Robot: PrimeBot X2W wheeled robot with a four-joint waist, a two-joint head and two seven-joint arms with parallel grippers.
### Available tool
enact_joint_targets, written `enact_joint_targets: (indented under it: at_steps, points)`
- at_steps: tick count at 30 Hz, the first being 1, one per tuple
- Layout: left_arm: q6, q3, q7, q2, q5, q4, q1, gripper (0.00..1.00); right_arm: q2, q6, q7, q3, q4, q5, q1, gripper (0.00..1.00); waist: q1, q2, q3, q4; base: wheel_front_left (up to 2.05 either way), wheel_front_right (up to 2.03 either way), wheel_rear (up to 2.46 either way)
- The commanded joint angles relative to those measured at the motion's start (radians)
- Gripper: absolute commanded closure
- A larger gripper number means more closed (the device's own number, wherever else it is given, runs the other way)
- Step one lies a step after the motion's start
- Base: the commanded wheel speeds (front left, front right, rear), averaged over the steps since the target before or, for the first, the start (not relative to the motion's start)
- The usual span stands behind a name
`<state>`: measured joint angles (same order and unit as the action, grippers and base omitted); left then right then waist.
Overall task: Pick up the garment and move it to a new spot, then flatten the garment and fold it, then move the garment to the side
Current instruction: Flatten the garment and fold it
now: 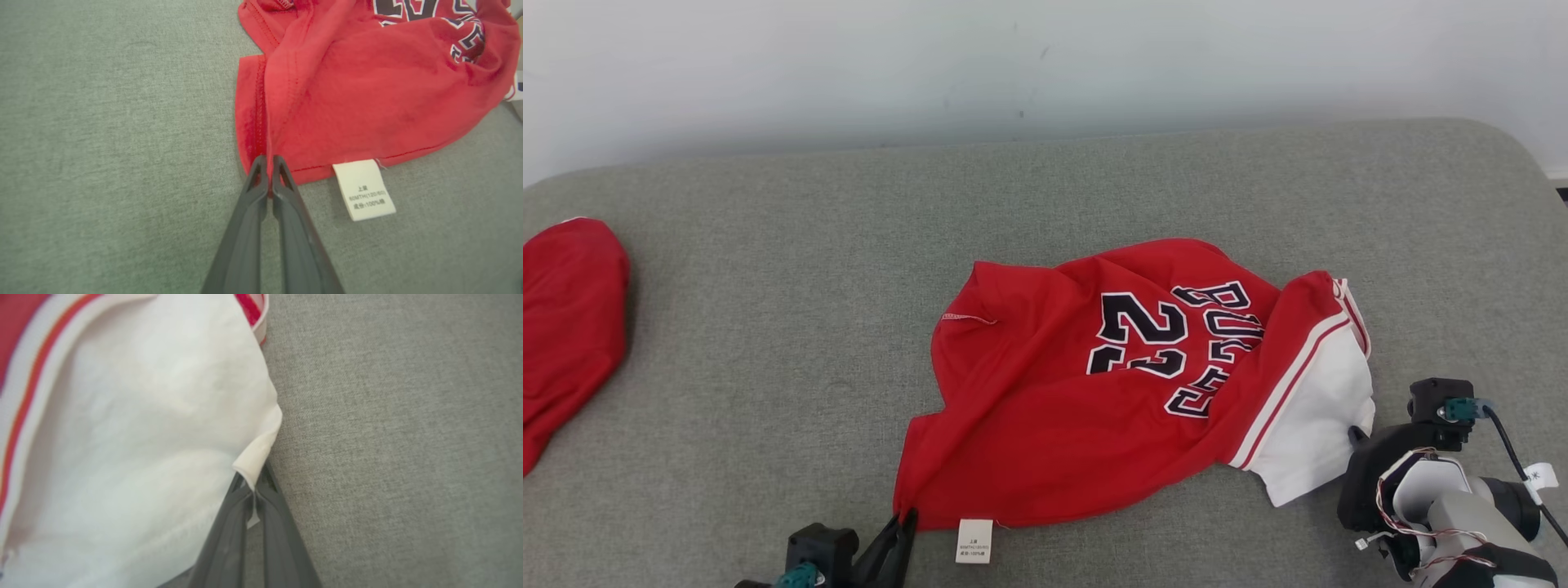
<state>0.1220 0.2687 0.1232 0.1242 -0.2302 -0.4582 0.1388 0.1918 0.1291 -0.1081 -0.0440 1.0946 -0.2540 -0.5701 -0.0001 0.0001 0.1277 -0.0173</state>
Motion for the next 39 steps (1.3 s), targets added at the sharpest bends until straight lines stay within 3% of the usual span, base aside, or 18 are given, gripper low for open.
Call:
enact_joint_targets:
  at_steps: [1, 7, 11, 17, 22, 26, 30, 34, 39]
  points:
    - [0.000, -0.007, 0.010, -0.001, -0.016, 0.006, 0.000, 1.00, -0.014, 0.003, -0.010, -0.012, 0.031, -0.020, 0.059, 1.00, 0.0001, -0.0001, -0.003, 0.002, 0.00, 0.00, 0.00]
    - [0.006, -0.031, 0.000, -0.026, -0.130, 0.062, -0.007, 1.00, -0.034, 0.003, 0.062, 0.045, -0.085, -0.194, 0.038, 1.00, 0.0001, -0.0001, -0.019, 0.002, 0.00, 0.00, 0.00]
    - [0.006, -0.051, -0.031, -0.036, -0.235, 0.144, 0.000, 1.00, -0.029, 0.003, 0.050, 0.052, -0.238, -0.347, 0.046, 1.00, 0.0001, -0.0001, -0.031, -0.010, 0.00, 0.00, 0.00]
    - [0.008, -0.077, -0.142, -0.044, -0.440, 0.262, 0.059, 1.00, -0.020, 0.003, -0.033, 0.028, -0.488, -0.519, 0.023, 1.00, 0.0001, -0.0001, -0.014, -0.046, 0.00, 0.00, 0.00]
    - [-0.008, -0.134, -0.315, -0.050, -0.638, 0.303, 0.205, 1.00, -0.021, 0.003, -0.150, 0.014, -0.606, -0.584, -0.090, 1.00, 0.0001, -0.0001, 0.054, -0.077, 0.00, 0.00, 0.00]
    - [-0.068, -0.193, -0.432, -0.020, -0.722, 0.303, 0.385, 1.00, -0.023, 0.003, -0.217, 0.015, -0.618, -0.560, -0.246, 1.00, 0.0001, -0.0001, 0.140, -0.103, 0.00, 0.00, 0.00]
    - [-0.136, -0.249, -0.475, 0.020, -0.734, 0.279, 0.586, 1.00, -0.057, 0.003, -0.235, 0.051, -0.567, -0.531, -0.440, 1.00, 0.0001, -0.0001, 0.245, -0.126, 0.00, 0.00, 0.00]
    - [-0.188, -0.294, -0.458, 0.047, -0.724, 0.238, 0.795, 1.00, -0.077, 0.003, -0.192, 0.093, -0.499, -0.481, -0.646, 1.00, 0.0001, -0.0001, 0.343, -0.140, 0.00, 0.00, 0.00]
    - [-0.195, -0.311, -0.360, 0.090, -0.657, 0.174, 1.026, 1.00, -0.107, 0.003, -0.075, 0.141, -0.439, -0.456, -0.867, 1.00, 0.0001, -0.0001, 0.424, -0.149, 0.00, 0.00, 0.00]
